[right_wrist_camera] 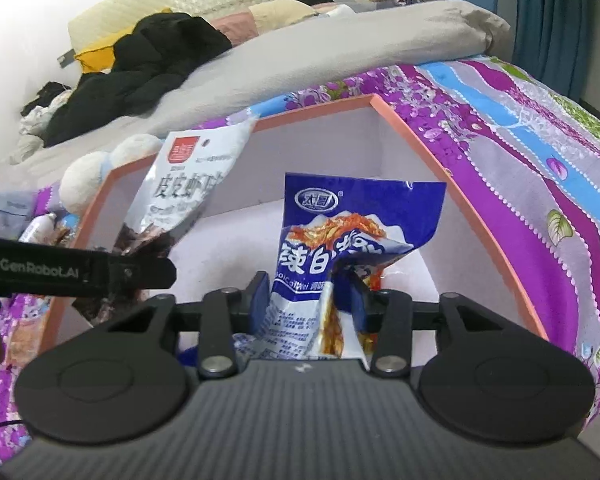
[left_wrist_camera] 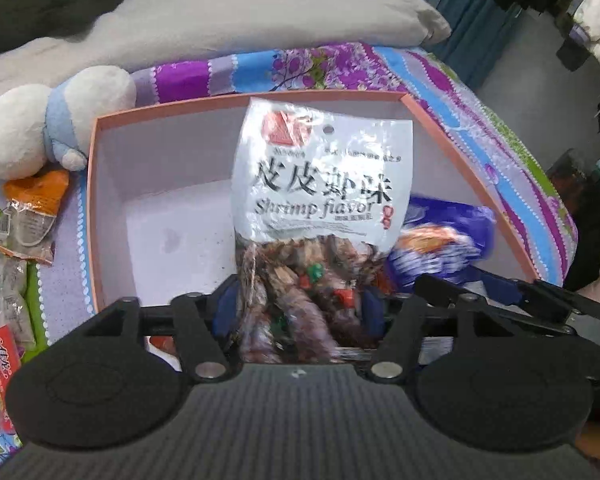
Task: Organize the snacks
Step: 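Open the right tool to drop the blue pouch while the left tool lowers the shrimp bag, then open the left tool to release the shrimp bag into the box, then withdraw both tools from the box back toward the snack pile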
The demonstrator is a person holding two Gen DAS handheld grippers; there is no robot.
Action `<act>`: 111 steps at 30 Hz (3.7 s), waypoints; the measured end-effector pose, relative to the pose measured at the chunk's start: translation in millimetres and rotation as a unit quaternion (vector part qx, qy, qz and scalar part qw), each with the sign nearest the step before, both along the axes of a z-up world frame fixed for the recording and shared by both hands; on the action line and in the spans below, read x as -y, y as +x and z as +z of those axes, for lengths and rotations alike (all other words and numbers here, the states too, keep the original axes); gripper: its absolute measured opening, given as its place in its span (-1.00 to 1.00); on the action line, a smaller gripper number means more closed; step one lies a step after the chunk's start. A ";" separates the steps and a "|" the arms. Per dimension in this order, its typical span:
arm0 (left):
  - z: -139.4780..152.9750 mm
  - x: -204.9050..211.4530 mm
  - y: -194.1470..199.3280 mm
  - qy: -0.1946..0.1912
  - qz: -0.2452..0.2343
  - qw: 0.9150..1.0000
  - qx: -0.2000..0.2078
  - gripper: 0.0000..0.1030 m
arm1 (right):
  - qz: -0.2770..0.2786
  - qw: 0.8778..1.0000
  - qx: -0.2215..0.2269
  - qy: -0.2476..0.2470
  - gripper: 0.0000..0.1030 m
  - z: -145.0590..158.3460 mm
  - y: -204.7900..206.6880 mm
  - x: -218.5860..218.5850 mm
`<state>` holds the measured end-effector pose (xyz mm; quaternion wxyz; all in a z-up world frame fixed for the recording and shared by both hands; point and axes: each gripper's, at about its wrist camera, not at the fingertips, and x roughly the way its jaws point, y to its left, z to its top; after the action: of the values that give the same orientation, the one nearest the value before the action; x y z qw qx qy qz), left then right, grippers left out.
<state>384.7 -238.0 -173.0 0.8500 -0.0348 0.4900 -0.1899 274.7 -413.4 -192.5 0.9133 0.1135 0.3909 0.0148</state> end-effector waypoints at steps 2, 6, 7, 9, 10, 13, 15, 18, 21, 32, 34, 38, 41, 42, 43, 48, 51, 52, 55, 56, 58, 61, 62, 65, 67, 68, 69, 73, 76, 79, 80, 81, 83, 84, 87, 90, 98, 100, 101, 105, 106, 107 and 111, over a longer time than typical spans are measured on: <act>0.7 -0.3 -1.4 -0.006 -0.002 1.000 0.003 0.37 | 0.000 1.000 -0.001 0.007 0.36 -1.2 1.6 4.1; 9.7 -3.5 -11.1 -0.005 0.000 1.000 0.014 0.37 | -0.003 1.000 0.012 0.004 0.33 5.6 -4.0 5.4; 13.3 -5.1 -14.8 -0.007 0.000 1.000 0.017 0.37 | -0.002 1.000 0.016 0.005 0.33 9.3 -7.8 3.7; 21.0 -8.8 -21.7 -0.007 0.000 1.000 0.025 0.37 | -0.001 1.000 0.022 0.004 0.33 14.3 -11.1 2.3; 25.5 -11.0 -26.0 -0.008 0.001 1.000 0.029 0.37 | -0.001 1.000 0.027 0.005 0.33 18.3 -16.1 -0.4; 40.4 -21.5 -43.7 -0.012 0.003 0.999 0.045 0.37 | 0.000 0.999 0.039 0.005 0.33 30.0 -28.5 -6.5; 48.5 -28.2 -55.3 -0.014 0.005 0.998 0.056 0.37 | 0.001 0.999 0.047 0.003 0.33 37.2 -38.3 -10.9; 60.7 -41.4 -77.2 -0.019 0.010 0.997 0.069 0.37 | 0.003 0.998 0.061 0.002 0.33 48.9 -56.5 -19.6; 72.5 -53.3 -98.5 -0.020 0.009 0.996 0.082 0.37 | 0.004 0.997 0.074 0.001 0.33 59.9 -76.0 -29.3; 84.5 -76.7 -147.5 -0.030 0.008 0.994 0.107 0.37 | 0.001 0.994 0.105 -0.015 0.33 76.5 -126.5 -54.7; 80.8 -74.5 -142.8 -0.027 0.007 0.994 0.110 0.37 | 0.001 0.995 0.103 -0.016 0.33 71.7 -126.1 -53.3; 71.5 -66.0 -120.6 -0.028 0.003 0.994 0.103 0.36 | -0.004 0.996 0.093 -0.015 0.33 62.7 -111.5 -45.1; 64.2 -55.5 -97.5 -0.024 -0.007 0.995 0.098 0.36 | -0.004 0.996 0.084 -0.022 0.33 56.1 -94.2 -38.8; 60.2 -52.5 -88.2 -0.023 -0.010 0.995 0.092 0.36 | -0.002 0.997 0.077 -0.021 0.33 54.0 -87.9 -36.7; 55.4 -49.4 -77.9 -0.023 -0.012 0.996 0.080 0.36 | 0.001 0.997 0.073 -0.015 0.33 52.2 -81.6 -33.6; 41.4 -38.7 -45.5 -0.020 -0.022 0.998 0.049 0.35 | 0.010 0.998 0.050 -0.020 0.33 43.1 -54.0 -27.3; 34.9 -35.3 -32.2 -0.021 -0.026 0.999 0.027 0.35 | 0.013 0.999 0.041 -0.023 0.33 38.4 -44.9 -26.7; 33.5 -34.1 -29.9 -0.021 -0.031 0.999 0.023 0.37 | 0.014 0.999 0.039 -0.026 0.33 37.1 -43.1 -27.2; 31.3 -28.6 -27.6 -0.009 -0.051 0.998 0.021 0.78 | 0.013 0.999 0.037 -0.024 0.33 34.9 -43.7 -26.4; 30.6 -27.4 -27.0 -0.002 -0.048 0.999 0.023 0.91 | 0.010 0.999 0.037 -0.024 0.33 34.5 -44.8 -25.7; 32.2 -27.7 -27.8 0.005 -0.042 0.999 0.034 0.92 | 0.003 0.999 0.037 -0.024 0.33 33.9 -47.7 -24.5; 34.5 -36.2 -29.1 -0.006 -0.029 0.999 0.034 0.92 | 0.003 0.999 0.038 -0.023 0.32 34.0 -50.4 -25.0; 35.5 -39.2 -30.0 -0.013 -0.026 0.999 0.033 0.92 | 0.002 0.999 0.038 -0.023 0.32 34.2 -51.0 -25.3; 43.3 -46.8 -38.1 -0.017 -0.022 0.999 0.047 0.92 | 0.004 0.999 0.042 -0.025 0.32 35.6 -54.4 -27.7; 49.9 -53.2 -48.2 -0.017 -0.017 0.998 0.061 0.92 | 0.003 0.999 0.048 -0.026 0.32 38.0 -58.0 -29.6; 53.0 -55.3 -52.9 -0.016 -0.015 0.997 0.067 0.92 | 0.002 0.998 0.051 -0.025 0.32 39.4 -60.2 -30.4; 56.6 -58.6 -59.6 -0.015 -0.015 0.997 0.077 0.92 | 0.001 0.998 0.056 -0.022 0.32 41.1 -64.1 -31.5; 68.9 -71.8 -87.1 -0.009 -0.009 0.994 0.105 0.92 | 0.000 0.997 0.073 -0.013 0.33 48.3 -79.5 -38.0; 78.6 -80.5 -109.3 0.003 -0.007 0.991 0.135 0.92 | 0.007 0.996 0.090 -0.008 0.33 54.9 -92.8 -45.1; 86.4 -93.3 -131.4 -0.006 0.003 0.988 0.153 0.92 | 0.008 0.994 0.105 -0.002 0.33 60.0 -106.5 -51.9; 88.3 -98.0 -138.3 -0.010 0.009 0.988 0.157 0.92 | 0.010 0.994 0.112 0.001 0.33 61.8 -112.2 -54.5; 90.2 -101.3 -143.9 -0.012 0.014 0.987 0.160 0.92 | 0.012 0.993 0.115 0.002 0.33 63.1 -116.5 -56.9; 93.1 -110.0 -158.8 -0.015 0.023 0.986 0.165 0.92 | 0.018 0.992 0.122 0.001 0.33 67.1 -126.3 -63.7; 94.4 -114.1 -164.6 -0.018 0.029 0.986 0.165 0.92 | 0.022 0.992 0.126 0.001 0.33 69.3 -132.0 -67.6; 99.4 -126.4 -185.6 -0.022 0.040 0.984 0.174 0.92 | 0.034 0.990 0.137 0.002 0.33 74.8 -146.9 -77.6; 101.0 -141.7 -210.3 -0.027 0.055 0.982 0.179 0.92 | 0.042 0.988 0.147 0.001 0.33 78.6 -161.9 -87.4; 80.6 -186.3 -263.0 -0.047 0.102 0.983 0.148 0.92 | 0.079 0.985 0.154 -0.002 0.33 78.3 -200.1 -116.8; 78.1 -194.5 -273.9 -0.037 0.113 0.981 0.152 0.92 | 0.087 0.984 0.156 -0.002 0.33 78.7 -207.6 -124.0; 77.6 -199.9 -280.3 -0.037 0.121 0.980 0.152 0.92 | 0.091 0.983 0.157 -0.002 0.33 78.6 -210.9 -127.4; 75.9 -216.0 -296.1 -0.042 0.134 0.979 0.150 0.92 | 0.105 0.982 0.156 -0.005 0.33 76.7 -221.6 -140.5; 74.8 -220.0 -300.4 -0.040 0.137 0.978 0.151 0.92 | 0.108 0.982 0.155 -0.005 0.33 75.8 -223.2 -143.1; 73.9 -222.8 -301.2 -0.039 0.139 0.978 0.149 0.92 | 0.112 0.982 0.155 -0.005 0.33 74.5 -224.7 -146.2; 67.0 -235.1 -307.9 -0.036 0.144 0.978 0.145 0.92 | 0.126 0.981 0.149 -0.010 0.33 69.8 -226.1 -159.8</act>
<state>76.8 -2.9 -106.0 0.9287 -0.1076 0.3443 -0.0857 48.5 -253.6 -122.7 0.9533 0.0506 0.2615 0.1426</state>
